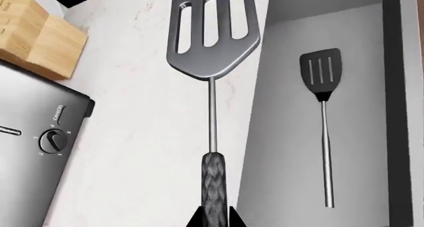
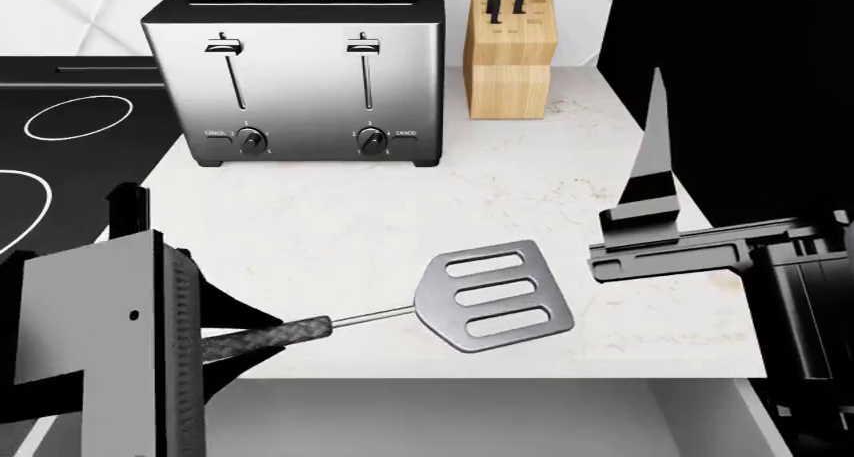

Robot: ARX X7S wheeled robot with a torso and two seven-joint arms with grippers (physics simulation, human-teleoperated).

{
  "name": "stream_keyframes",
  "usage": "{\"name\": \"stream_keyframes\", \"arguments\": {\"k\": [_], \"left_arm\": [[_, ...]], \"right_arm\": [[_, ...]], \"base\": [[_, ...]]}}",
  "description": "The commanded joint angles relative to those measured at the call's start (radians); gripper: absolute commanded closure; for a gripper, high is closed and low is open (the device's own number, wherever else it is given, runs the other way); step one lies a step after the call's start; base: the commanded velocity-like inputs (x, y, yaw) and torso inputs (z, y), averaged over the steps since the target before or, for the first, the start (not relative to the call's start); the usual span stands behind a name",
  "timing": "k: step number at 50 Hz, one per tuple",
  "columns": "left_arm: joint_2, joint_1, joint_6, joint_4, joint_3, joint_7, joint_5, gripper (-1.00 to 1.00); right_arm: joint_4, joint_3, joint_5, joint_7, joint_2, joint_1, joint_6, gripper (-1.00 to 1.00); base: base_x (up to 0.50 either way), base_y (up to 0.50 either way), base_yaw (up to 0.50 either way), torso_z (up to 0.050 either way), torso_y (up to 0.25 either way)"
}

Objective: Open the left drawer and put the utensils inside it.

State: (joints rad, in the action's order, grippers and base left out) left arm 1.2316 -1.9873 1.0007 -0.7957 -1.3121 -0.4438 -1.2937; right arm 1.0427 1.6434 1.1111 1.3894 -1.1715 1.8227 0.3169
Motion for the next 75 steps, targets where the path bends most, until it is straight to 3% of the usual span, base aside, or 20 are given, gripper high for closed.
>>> {"name": "stream_keyframes", "arguments": {"k": [1,7,23,32,48,75], "left_arm": [[0.052,0.094,-0.210,-0.025,-0.016,-0.119,0.252,1.00],[0.071,0.140,-0.305,-0.015,-0.024,-0.126,0.289,1.00],[0.124,0.188,-0.346,-0.069,-0.039,-0.107,0.259,1.00],[0.209,0.184,-0.364,-0.128,-0.021,-0.071,0.169,1.00],[0.332,0.260,-0.441,-0.211,-0.074,-0.043,0.197,1.00],[0.339,0.419,-0.547,-0.189,-0.213,0.014,0.354,1.00]], "right_arm": [[0.000,0.039,-0.002,0.008,-0.001,0.030,-0.013,-1.00],[0.002,0.073,-0.011,0.016,-0.005,0.046,-0.026,-1.00],[-0.001,0.179,-0.035,0.034,-0.005,0.102,-0.069,-1.00],[-0.013,0.188,-0.039,0.030,0.008,0.104,-0.079,-1.00],[-0.016,0.191,-0.051,0.026,0.007,0.094,-0.087,-1.00],[-0.014,0.202,-0.075,0.031,-0.004,0.076,-0.100,-1.00]], "base": [[0.00,0.00,0.00,0.000,0.000],[0.00,0.00,0.00,0.000,0.000],[0.00,0.00,0.00,0.000,0.000],[0.00,0.00,0.00,0.000,0.000],[0.00,0.00,0.00,0.000,0.000],[0.00,0.00,0.00,0.000,0.000]]}}
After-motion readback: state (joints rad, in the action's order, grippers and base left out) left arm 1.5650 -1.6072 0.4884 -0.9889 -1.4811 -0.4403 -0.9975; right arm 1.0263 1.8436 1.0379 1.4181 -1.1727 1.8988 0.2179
